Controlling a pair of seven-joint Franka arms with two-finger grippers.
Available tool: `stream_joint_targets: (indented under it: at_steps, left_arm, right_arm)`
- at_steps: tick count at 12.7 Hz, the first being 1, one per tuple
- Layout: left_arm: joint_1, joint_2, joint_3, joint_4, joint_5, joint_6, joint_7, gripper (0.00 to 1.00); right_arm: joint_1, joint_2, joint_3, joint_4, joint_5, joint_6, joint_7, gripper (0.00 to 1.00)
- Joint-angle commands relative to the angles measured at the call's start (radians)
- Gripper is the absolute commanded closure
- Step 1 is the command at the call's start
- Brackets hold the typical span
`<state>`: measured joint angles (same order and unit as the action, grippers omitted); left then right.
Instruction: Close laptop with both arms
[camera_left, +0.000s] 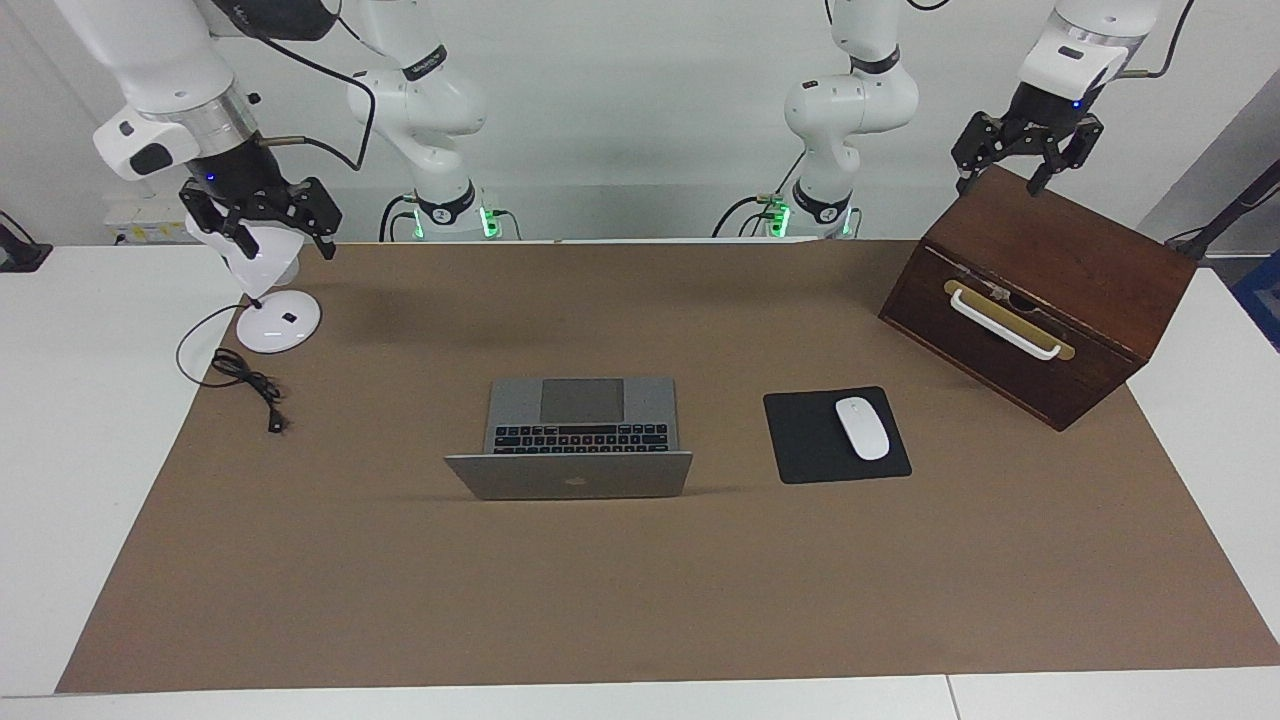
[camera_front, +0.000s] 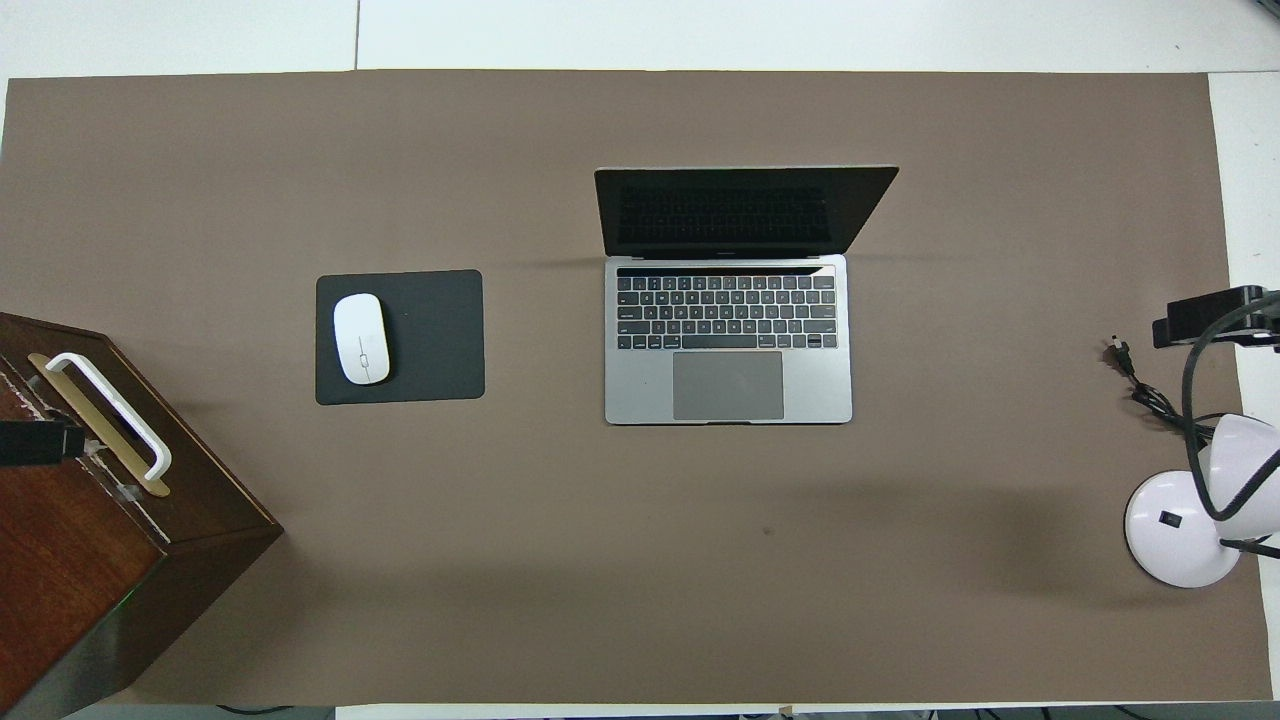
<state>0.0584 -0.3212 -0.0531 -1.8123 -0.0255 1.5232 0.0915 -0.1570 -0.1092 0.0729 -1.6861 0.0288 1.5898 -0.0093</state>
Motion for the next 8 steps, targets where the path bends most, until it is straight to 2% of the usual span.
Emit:
stream_joint_targets:
  at_steps: [1,3,6,8]
  left_arm:
    - [-0.006,-0.029,0.002,-0.035,0.018,0.023,-0.007,0.00]
    - [-0.006,-0.030,0.002,-0.035,0.018,0.025,-0.007,0.00]
    - [-0.005,-0.030,0.002,-0.035,0.018,0.025,-0.007,0.00]
    - [-0.003,-0.030,0.002,-0.035,0.018,0.025,-0.006,0.00]
  right_arm:
    - [-0.024,0.025,0.010,0.025,0.000,0.042,-0.021,0.00]
    - [-0.024,0.036,0.010,0.040,-0.012,0.074,-0.023,0.00]
    - [-0.021,0.091,0.011,0.117,-0.017,0.104,-0.021,0.00]
    - [-0.018,0.097,0.010,0.121,-0.020,0.156,-0.020,0.00]
